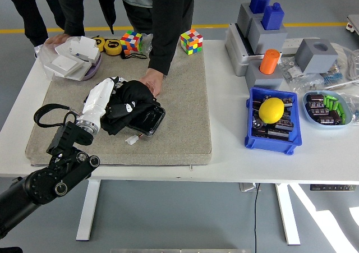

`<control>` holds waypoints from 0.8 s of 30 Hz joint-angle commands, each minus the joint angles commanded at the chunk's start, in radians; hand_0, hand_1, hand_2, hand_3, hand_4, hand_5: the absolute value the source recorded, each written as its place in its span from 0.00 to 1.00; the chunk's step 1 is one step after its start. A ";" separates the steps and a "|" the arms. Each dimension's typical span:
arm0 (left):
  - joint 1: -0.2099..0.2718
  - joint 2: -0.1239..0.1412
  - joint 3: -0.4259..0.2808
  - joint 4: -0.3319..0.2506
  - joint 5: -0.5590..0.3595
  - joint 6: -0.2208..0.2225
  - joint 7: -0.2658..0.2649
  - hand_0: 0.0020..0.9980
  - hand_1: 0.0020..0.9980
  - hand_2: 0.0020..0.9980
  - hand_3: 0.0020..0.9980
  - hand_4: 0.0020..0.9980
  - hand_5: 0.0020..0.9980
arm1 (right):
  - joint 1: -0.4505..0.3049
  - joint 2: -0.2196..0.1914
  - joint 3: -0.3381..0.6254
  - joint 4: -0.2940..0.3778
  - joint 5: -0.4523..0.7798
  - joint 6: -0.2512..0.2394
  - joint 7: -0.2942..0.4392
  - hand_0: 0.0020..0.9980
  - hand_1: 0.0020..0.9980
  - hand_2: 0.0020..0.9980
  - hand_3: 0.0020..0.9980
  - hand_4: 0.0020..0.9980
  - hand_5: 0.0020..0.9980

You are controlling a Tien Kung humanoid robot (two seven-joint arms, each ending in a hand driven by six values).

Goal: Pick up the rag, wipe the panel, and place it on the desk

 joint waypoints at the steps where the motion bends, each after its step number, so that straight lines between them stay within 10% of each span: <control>1: 0.001 0.000 0.004 -0.007 0.002 -0.002 0.001 0.23 0.24 0.33 0.57 0.62 0.00 | 0.000 0.000 -0.001 0.000 0.001 0.000 0.000 0.53 0.55 0.49 0.52 0.88 0.35; 24: -0.005 -0.006 0.059 -0.047 0.008 -0.008 0.009 0.23 0.24 0.33 0.57 0.62 0.00 | 0.000 -0.004 -0.007 -0.001 0.003 0.001 0.001 0.53 0.55 0.49 0.52 0.88 0.35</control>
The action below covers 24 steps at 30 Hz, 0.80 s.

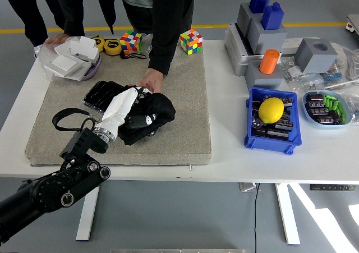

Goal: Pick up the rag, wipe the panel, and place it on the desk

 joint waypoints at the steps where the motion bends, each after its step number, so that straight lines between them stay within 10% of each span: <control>1: -0.002 -0.002 -0.016 0.014 0.002 0.002 -0.004 0.23 0.24 0.33 0.57 0.62 0.00 | 0.000 0.000 0.000 0.000 0.001 0.000 0.000 0.53 0.55 0.49 0.52 0.88 0.35; 24: -0.051 -0.026 -0.223 0.305 0.019 0.018 -0.057 0.22 0.24 0.33 0.57 0.63 0.00 | -0.001 0.004 0.005 0.000 0.003 -0.001 -0.001 0.53 0.55 0.49 0.52 0.88 0.35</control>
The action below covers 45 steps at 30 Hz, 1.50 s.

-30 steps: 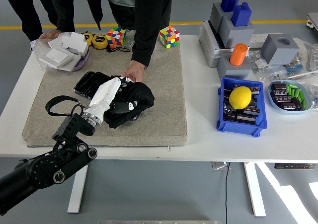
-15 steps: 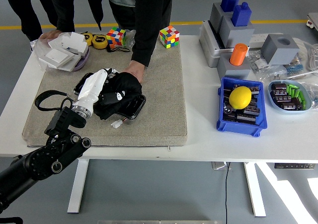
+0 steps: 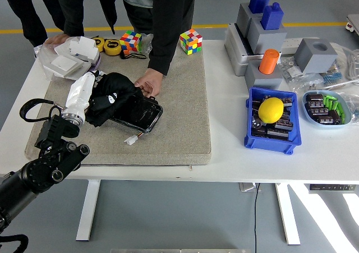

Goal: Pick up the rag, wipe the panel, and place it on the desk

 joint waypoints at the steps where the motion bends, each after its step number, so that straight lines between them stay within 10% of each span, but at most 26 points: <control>1: -0.005 -0.002 -0.010 0.016 0.003 0.001 -0.002 0.22 0.24 0.33 0.57 0.63 0.00 | 0.000 0.000 0.000 0.000 0.000 0.000 0.000 0.53 0.55 0.49 0.52 0.88 0.35; 21: -0.035 -0.011 -0.176 0.170 0.084 0.018 -0.005 0.22 0.24 0.33 0.57 0.63 0.00 | 0.001 0.000 0.002 0.000 0.001 0.000 0.000 0.53 0.55 0.49 0.52 0.88 0.35; 45: 0.003 0.022 0.035 -0.050 -0.026 -0.001 0.013 0.22 0.24 0.33 0.57 0.63 0.00 | 0.002 -0.001 0.004 0.000 -0.002 0.000 0.000 0.53 0.55 0.49 0.52 0.88 0.35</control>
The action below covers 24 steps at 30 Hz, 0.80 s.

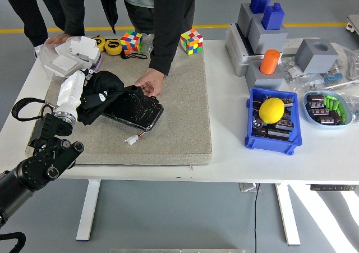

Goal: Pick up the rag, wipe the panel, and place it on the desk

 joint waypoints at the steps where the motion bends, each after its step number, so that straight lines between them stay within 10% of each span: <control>1: 0.003 0.004 0.016 -0.018 -0.005 -0.001 0.004 0.22 0.24 0.33 0.57 0.63 0.00 | 0.000 0.000 0.000 0.000 0.000 0.000 0.000 0.53 0.55 0.49 0.52 0.88 0.35; 24: 0.031 0.050 0.266 -0.310 -0.085 -0.006 0.033 0.22 0.24 0.33 0.57 0.63 0.00 | -0.003 -0.003 -0.012 -0.001 0.000 0.000 0.000 0.53 0.55 0.49 0.52 0.88 0.35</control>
